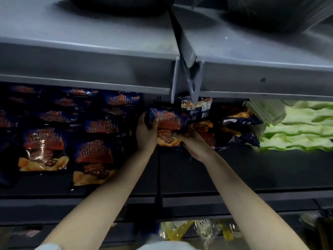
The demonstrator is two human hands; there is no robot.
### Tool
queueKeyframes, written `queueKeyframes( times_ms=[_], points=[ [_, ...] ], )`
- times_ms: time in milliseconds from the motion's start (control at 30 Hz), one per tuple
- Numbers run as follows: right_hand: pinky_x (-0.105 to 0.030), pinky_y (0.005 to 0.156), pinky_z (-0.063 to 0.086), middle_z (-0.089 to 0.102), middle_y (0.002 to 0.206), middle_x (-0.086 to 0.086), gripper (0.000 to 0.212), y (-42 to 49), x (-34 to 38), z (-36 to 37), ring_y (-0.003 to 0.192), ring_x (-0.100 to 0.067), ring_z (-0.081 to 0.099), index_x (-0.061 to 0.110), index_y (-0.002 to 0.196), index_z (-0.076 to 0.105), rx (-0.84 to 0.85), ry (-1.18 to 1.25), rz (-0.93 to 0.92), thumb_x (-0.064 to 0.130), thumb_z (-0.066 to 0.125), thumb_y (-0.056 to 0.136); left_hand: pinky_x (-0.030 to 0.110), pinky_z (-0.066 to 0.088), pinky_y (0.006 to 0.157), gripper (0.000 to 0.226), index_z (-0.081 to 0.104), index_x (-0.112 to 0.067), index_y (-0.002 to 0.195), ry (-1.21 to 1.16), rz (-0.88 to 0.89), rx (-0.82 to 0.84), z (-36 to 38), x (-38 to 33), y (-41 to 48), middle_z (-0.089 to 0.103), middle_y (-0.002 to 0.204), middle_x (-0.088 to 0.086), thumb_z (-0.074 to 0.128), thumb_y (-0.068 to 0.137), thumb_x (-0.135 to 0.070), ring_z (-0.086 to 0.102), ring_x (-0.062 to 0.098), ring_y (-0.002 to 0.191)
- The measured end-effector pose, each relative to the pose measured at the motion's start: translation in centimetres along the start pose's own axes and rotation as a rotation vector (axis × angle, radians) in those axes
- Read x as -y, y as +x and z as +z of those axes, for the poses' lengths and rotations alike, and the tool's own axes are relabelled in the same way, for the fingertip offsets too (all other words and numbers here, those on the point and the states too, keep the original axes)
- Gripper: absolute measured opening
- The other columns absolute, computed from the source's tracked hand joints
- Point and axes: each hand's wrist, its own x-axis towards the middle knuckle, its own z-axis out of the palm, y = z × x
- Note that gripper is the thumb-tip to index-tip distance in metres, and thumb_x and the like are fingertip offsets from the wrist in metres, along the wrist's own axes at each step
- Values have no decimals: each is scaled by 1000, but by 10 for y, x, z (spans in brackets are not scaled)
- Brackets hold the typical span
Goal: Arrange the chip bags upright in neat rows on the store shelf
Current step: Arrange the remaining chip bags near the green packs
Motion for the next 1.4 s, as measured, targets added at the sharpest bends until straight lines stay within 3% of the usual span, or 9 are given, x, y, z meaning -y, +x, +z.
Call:
queueKeyframes(
  times_ms=[133, 267, 333, 467, 667, 800, 1033, 1133, 1400],
  points=[
    [-40, 94, 51, 69, 105, -7, 27, 18, 7, 16, 102, -21, 64, 16, 105, 61, -71, -76, -76, 9, 65, 79, 23, 39, 90, 45, 40, -10, 136, 0, 14, -65, 9, -5, 17, 55, 125, 3, 51, 94, -19, 52, 17, 114],
    [-38, 88, 53, 66, 101, -2, 23, 43, 12, 31, 100, -20, 63, 16, 111, 56, -216, -194, -43, 16, 57, 88, 39, 41, 102, 55, 31, -9, 141, 53, 37, -31, 15, 1, 25, 51, 132, 13, 52, 91, -15, 49, 26, 122],
    [-38, 89, 51, 64, 111, -4, 42, 49, 12, 36, 106, -23, 60, 13, 124, 47, -277, -204, 4, 19, 61, 85, 44, 34, 108, 75, 23, -9, 144, 114, 32, 31, 17, 7, 27, 42, 141, 14, 61, 80, -15, 39, 27, 131],
    [-34, 86, 44, 56, 126, -12, 46, 52, 9, 44, 112, -30, 55, 12, 134, 35, -387, -212, 27, 15, 51, 91, 50, 26, 111, 69, 16, -4, 146, 325, 84, 42, 19, 22, 14, 28, 148, 18, 51, 88, -14, 25, 31, 138],
    [-31, 79, 37, 53, 130, -15, 42, 54, 5, 46, 114, -34, 54, 10, 136, 35, -374, -353, 81, 27, 43, 98, 44, 4, 118, 70, 5, -6, 148, 485, 176, 96, 13, 37, -7, 2, 155, 20, 48, 92, -13, 1, 32, 144],
    [-30, 75, 37, 55, 126, -16, 40, 49, 2, 47, 110, -34, 54, 8, 134, 36, -356, -400, 104, 26, 38, 98, 47, 12, 117, 68, 11, -6, 147, 473, 154, 91, 11, 37, -8, 7, 155, 20, 50, 91, -14, 4, 32, 144],
    [-44, 102, 43, 48, 138, -6, 56, 31, 7, 59, 125, -26, 48, 19, 144, 30, -455, -215, -151, 17, 44, 90, 39, 5, 115, 75, 8, -10, 148, 465, 114, 108, 8, 32, -17, 3, 156, 18, 55, 90, -17, 0, 30, 144],
    [-29, 113, 27, 29, 153, -4, 66, 22, 12, 55, 140, -20, 28, 15, 150, 16, -457, -168, -193, 3, 43, 91, 44, 10, 117, 78, 8, -10, 148, 434, 116, 111, 8, 28, -22, 3, 155, 20, 58, 88, -18, 2, 32, 144],
    [-15, 108, 25, 28, 154, -2, 68, 10, 15, 32, 142, -13, 24, 12, 149, 21, -401, -125, -285, -11, 39, 87, 44, 5, 117, 65, 20, -21, 147, 537, 233, 183, 19, 18, -32, -3, 156, 18, 52, 92, -19, -6, 35, 143]
  ],
)
